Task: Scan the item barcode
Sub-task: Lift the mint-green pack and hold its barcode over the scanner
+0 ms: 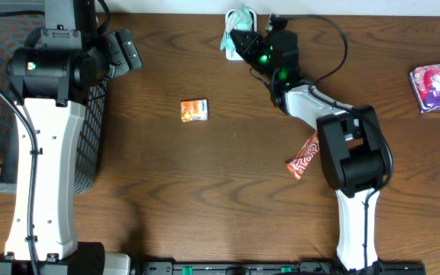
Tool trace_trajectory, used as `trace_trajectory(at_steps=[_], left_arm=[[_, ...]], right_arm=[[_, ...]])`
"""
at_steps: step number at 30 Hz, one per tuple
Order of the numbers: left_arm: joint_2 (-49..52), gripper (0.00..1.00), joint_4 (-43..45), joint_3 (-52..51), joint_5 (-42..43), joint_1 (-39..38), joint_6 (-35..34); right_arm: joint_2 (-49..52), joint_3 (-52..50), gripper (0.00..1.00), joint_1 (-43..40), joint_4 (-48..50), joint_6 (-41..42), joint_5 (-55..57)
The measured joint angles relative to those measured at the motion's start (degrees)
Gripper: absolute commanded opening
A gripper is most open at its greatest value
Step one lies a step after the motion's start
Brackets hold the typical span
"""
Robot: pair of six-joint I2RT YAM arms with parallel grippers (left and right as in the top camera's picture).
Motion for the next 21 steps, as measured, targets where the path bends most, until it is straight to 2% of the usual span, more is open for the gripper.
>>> trace_trajectory(at_steps=[14, 21], left_arm=[[0.0, 0.98, 0.0, 0.0, 0.0, 0.0, 0.0], [0.0, 0.98, 0.0, 0.0, 0.0, 0.0, 0.0]], right_arm=[[0.7, 2.0, 0.01, -4.9, 0.0, 3.7, -6.0], [0.8, 7.1, 0.01, -3.3, -7.3, 3.8, -3.0]])
